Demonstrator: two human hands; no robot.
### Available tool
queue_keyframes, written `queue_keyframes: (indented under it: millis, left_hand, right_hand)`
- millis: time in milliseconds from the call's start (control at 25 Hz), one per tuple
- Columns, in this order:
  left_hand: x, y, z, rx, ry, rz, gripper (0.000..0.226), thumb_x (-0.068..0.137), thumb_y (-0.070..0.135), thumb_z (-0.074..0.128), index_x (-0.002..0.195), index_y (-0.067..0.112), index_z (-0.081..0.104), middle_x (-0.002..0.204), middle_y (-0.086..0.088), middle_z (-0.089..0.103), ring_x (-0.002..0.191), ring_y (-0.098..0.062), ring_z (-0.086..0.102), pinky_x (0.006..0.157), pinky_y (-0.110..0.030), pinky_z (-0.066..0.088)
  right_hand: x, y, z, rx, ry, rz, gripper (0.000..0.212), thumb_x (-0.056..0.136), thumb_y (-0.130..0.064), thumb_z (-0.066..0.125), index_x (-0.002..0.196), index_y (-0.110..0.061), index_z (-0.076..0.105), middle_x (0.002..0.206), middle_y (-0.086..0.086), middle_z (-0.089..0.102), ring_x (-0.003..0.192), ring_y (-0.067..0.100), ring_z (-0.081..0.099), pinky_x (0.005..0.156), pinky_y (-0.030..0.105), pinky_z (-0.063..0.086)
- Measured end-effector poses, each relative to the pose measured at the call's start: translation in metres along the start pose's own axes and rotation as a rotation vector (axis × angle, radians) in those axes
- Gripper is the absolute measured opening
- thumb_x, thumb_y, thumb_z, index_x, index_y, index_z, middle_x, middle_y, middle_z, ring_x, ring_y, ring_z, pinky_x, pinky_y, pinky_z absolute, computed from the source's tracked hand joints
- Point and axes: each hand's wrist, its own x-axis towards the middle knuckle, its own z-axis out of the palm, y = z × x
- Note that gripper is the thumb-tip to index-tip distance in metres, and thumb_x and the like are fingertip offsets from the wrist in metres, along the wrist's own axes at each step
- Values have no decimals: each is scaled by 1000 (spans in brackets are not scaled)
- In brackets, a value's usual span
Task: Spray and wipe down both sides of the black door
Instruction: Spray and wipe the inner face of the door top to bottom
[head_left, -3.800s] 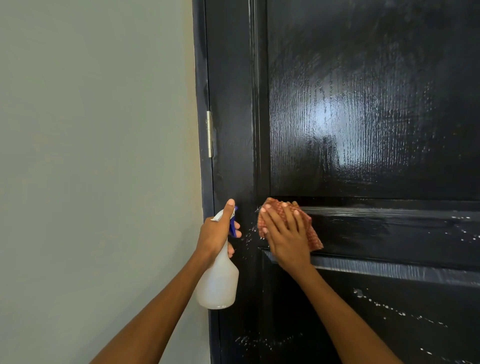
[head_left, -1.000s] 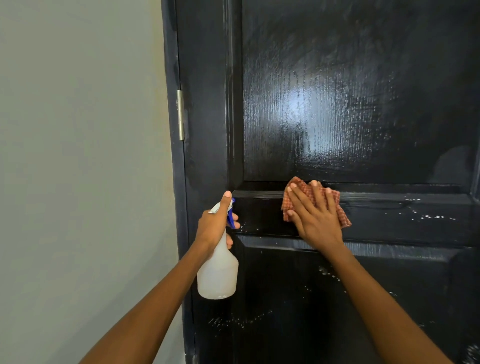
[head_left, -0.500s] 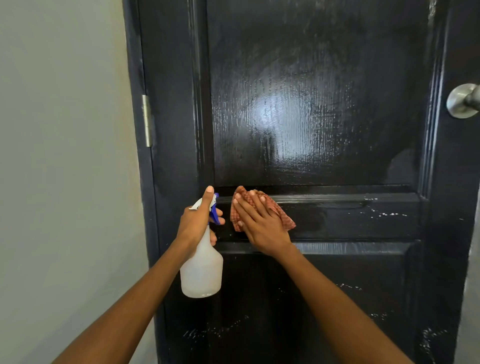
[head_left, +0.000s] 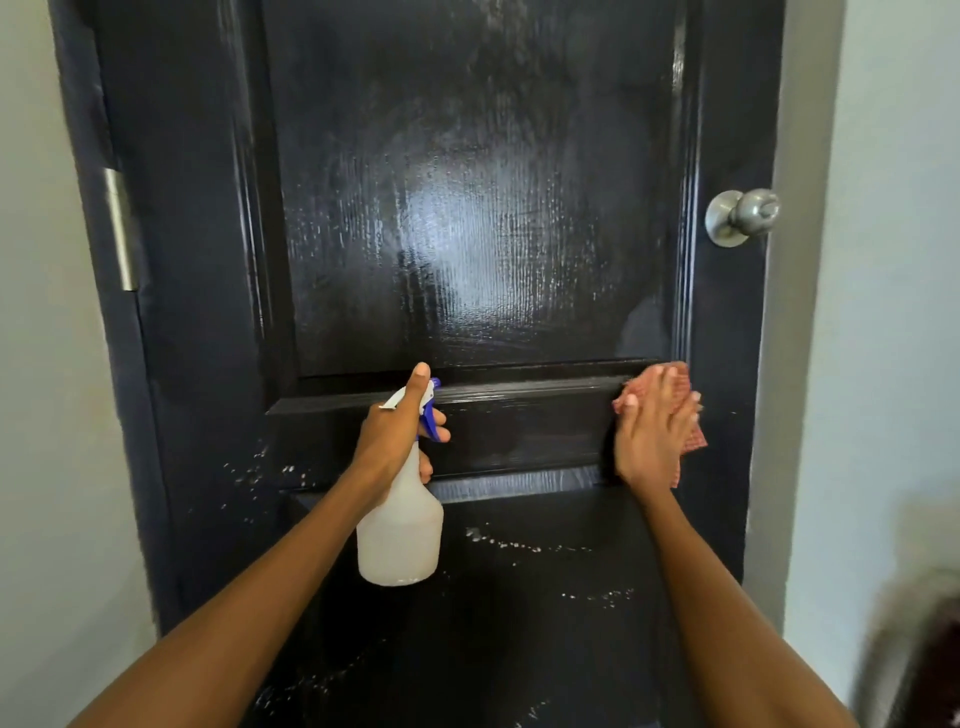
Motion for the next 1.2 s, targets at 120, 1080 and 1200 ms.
queue_keyframes:
  millis: [120, 1080, 1200]
  left_hand:
    - [1, 4, 18, -17, -24, 10, 74, 89, 74, 42, 99, 7, 70, 90, -15, 76, 43, -22, 57, 42, -27, 49]
    - [30, 68, 118, -14, -143, 159, 80, 88, 77, 45, 84, 2, 73, 78, -10, 77, 41, -29, 53, 45, -32, 49]
    - [39, 84, 130, -43, -137, 192, 81, 87, 79, 46, 84, 3, 73, 76, -11, 76, 42, -30, 54, 45, -32, 48]
  right_hand:
    - [15, -21, 2, 123, 68, 218, 68, 106, -46, 14, 165, -13, 8, 173, 3, 1, 156, 45, -9, 125, 51, -11]
    - [127, -38, -36, 121, 126, -60, 62, 110, -50, 14, 165, -27, -4, 171, -6, -16, 156, 30, -21, 123, 43, -21]
    - [148, -73, -44, 10, 116, -380, 60, 112, -45, 23, 166, -28, 2, 172, -7, -9, 158, 27, -18, 127, 46, -12]
